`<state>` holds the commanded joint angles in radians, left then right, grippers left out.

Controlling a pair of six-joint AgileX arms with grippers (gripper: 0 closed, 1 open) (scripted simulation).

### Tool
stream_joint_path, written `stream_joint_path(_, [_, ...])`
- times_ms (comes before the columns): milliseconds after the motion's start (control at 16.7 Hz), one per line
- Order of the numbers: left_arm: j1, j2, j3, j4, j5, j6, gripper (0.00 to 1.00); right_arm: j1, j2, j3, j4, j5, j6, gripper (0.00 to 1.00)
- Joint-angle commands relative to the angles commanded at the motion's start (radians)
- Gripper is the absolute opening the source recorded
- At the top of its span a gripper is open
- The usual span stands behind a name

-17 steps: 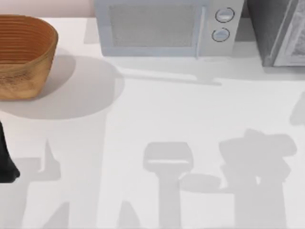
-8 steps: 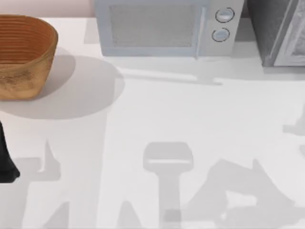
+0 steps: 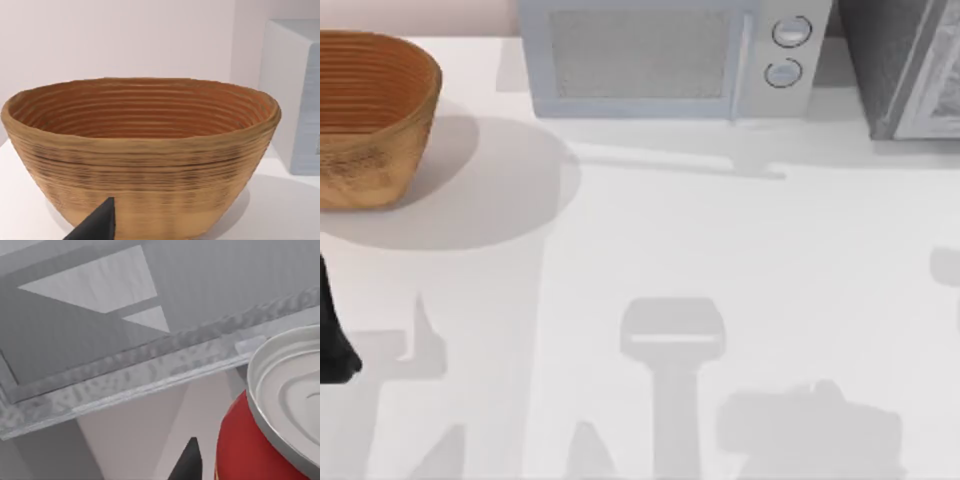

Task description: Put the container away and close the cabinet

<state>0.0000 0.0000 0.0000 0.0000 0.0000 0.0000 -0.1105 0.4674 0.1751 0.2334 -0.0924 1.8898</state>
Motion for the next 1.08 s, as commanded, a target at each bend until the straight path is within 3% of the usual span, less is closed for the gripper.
stream_joint_path(300, [0.000, 0.000, 0.000, 0.000, 0.000, 0.000, 1.00, 0.043, -0.188, -0.070, -0.090, 0.042, -0.828, 0.00])
stream_joint_path(540, [0.000, 0.000, 0.000, 0.000, 0.000, 0.000, 1.00, 0.073, -0.313, -0.117, -0.153, 0.067, -1.340, 0.00])
stream_joint_path(780, [0.000, 0.000, 0.000, 0.000, 0.000, 0.000, 1.00, 0.096, -0.408, -0.152, -0.202, 0.084, -1.689, 0.00])
stream_joint_path(1080, [0.000, 0.000, 0.000, 0.000, 0.000, 0.000, 1.00, 0.110, -0.465, -0.174, -0.232, 0.092, -1.883, 0.00])
